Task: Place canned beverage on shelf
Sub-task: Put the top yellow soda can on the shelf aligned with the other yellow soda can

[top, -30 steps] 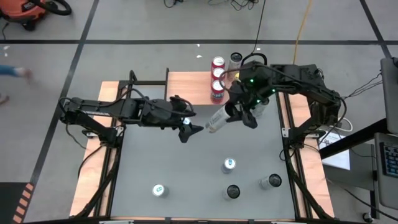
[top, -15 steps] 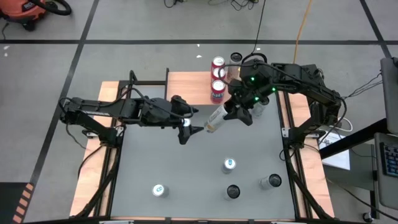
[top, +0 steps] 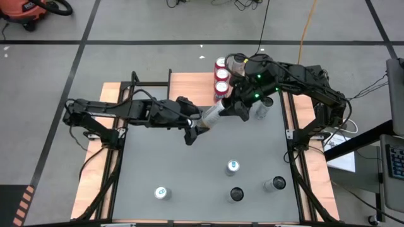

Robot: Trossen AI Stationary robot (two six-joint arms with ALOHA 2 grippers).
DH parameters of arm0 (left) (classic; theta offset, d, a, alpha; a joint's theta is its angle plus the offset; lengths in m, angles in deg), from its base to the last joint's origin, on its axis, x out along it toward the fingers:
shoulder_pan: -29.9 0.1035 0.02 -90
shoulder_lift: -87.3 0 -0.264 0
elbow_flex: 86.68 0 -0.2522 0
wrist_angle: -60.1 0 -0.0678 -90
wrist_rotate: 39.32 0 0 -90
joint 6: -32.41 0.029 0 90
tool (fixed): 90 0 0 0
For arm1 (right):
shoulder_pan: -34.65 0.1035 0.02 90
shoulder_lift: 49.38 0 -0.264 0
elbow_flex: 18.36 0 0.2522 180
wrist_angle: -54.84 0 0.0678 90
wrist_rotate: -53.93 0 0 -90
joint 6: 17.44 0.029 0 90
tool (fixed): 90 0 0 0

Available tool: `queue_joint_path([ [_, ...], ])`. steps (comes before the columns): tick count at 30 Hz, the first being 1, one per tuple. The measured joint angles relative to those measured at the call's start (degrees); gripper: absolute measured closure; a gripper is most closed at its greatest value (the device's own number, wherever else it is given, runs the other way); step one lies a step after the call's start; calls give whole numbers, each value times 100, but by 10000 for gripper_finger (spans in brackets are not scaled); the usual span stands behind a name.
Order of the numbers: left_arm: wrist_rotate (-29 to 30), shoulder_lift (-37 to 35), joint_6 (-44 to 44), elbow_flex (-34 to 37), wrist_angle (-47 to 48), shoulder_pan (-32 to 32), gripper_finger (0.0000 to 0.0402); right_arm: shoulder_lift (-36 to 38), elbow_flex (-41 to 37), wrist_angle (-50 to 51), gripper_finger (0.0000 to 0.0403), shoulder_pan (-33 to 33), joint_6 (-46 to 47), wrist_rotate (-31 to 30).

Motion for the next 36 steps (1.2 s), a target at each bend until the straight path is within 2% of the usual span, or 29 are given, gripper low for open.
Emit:
queue_joint_path([
  [4,22,50,-11,-2,290,1,22,0,2,-364,200,0,226,0],
  [9,229,78,-39,7,364,-10,32,4,4,-337,200,-11,325,-11],
  [20,216,71,-159,4,319,-87,151,7,4,-322,199,-13,350,-33],
  [25,217,71,-183,4,317,-156,159,7,4,-287,196,-13,367,-24],
  [30,102,71,-331,4,291,-165,152,4,4,-267,160,-39,360,19],
  [36,-464,71,-639,4,-43,-163,152,32,9,-285,106,-46,6,106],
])
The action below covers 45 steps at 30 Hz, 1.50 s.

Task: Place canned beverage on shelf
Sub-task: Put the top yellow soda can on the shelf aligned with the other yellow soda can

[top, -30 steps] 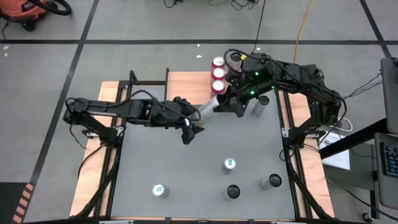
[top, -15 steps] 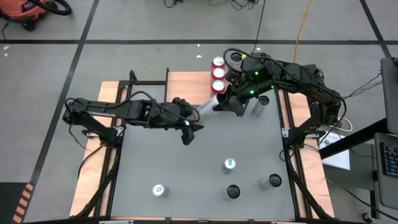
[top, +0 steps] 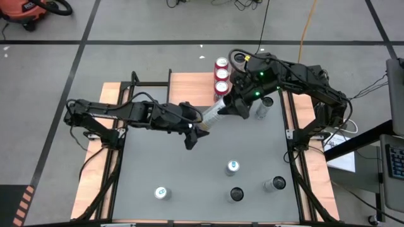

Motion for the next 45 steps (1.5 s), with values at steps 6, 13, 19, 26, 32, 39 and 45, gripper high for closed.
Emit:
queue_joint_path([
  [6,-441,0,-144,0,-55,2,152,43,0,33,82,-2,-418,215],
  [13,-1248,0,-333,0,-214,20,152,164,-2,-168,81,-74,-958,494],
  [19,-1998,0,-547,0,-350,70,153,355,-2,-417,81,-229,-1503,947],
  [26,-2941,-1,-987,0,-898,348,153,739,-7,-112,81,-267,-2778,940],
  [32,-3908,-4,-1309,-2,-1076,644,153,990,-7,-111,80,-263,-3337,768],
  [39,-4512,-4,-1474,-4,-1155,896,153,911,-7,-111,71,-152,-3338,622],
  [45,-4653,-7,-1478,-4,-1233,1034,153,675,-7,-134,58,-6,-3530,639],
])
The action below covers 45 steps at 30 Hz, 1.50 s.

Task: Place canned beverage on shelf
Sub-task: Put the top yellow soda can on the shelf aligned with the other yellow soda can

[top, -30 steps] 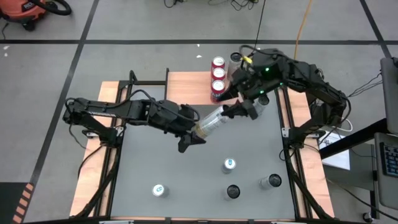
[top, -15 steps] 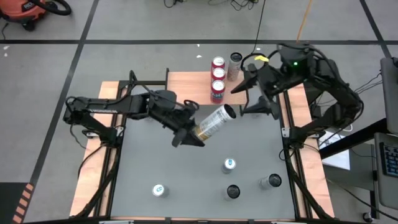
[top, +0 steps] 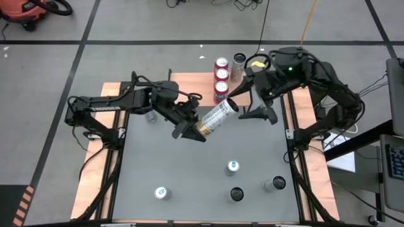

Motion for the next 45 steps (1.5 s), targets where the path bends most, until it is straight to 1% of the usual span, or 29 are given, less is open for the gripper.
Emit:
queue_joint_path([
  [7,-55,2,4,0,14,-13,153,-223,0,-161,58,54,-103,6],
  [11,-51,0,2,0,23,-13,153,-355,0,-278,67,54,-170,431],
  [13,-51,1,0,0,23,-11,153,-401,0,-255,77,56,-207,468],
  [16,-52,0,0,0,71,-13,153,-457,-2,-232,97,74,-258,581],
  [22,-75,2,-1,0,244,-13,151,-469,-2,-201,158,78,-361,587],
  [25,-13,2,-11,0,244,-17,140,-467,-2,-131,185,78,-383,568],
  [27,36,1,-23,0,244,-17,132,-467,0,-69,195,74,-383,561],
  [31,328,2,14,-1,247,-17,117,-469,0,39,195,73,-355,529],
  [38,852,-2,22,-4,321,-17,92,-449,-4,147,194,70,-46,473],
  [45,1568,-4,179,-9,320,-2,65,-367,-6,760,196,25,560,132],
])
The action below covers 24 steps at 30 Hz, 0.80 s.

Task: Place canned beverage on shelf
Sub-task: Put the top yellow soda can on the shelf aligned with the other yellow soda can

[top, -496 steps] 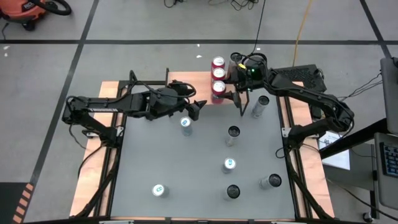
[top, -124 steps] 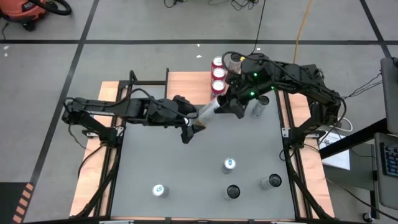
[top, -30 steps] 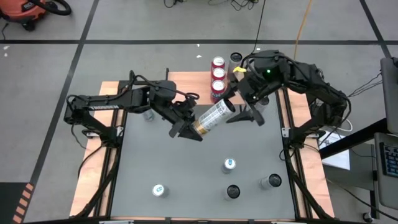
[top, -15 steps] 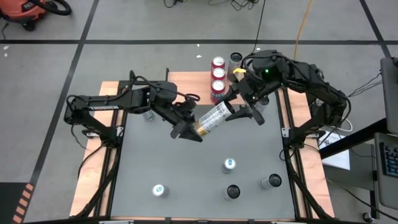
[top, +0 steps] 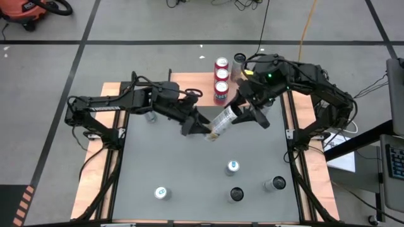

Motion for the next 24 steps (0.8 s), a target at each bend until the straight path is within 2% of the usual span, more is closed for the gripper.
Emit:
queue_joint_path([
  [3,466,0,183,0,9,-7,63,37,0,272,196,-8,260,-84],
  [10,1492,0,295,0,13,-6,63,75,45,820,196,-13,862,-744],
  [13,1555,0,294,0,15,-7,63,77,190,1207,196,-24,1008,-1059],
  [21,1565,0,300,0,24,-11,63,84,446,2161,196,-297,1717,-1252],
  [24,1689,0,326,0,26,-11,63,83,491,2421,196,-409,1943,-1556],
])
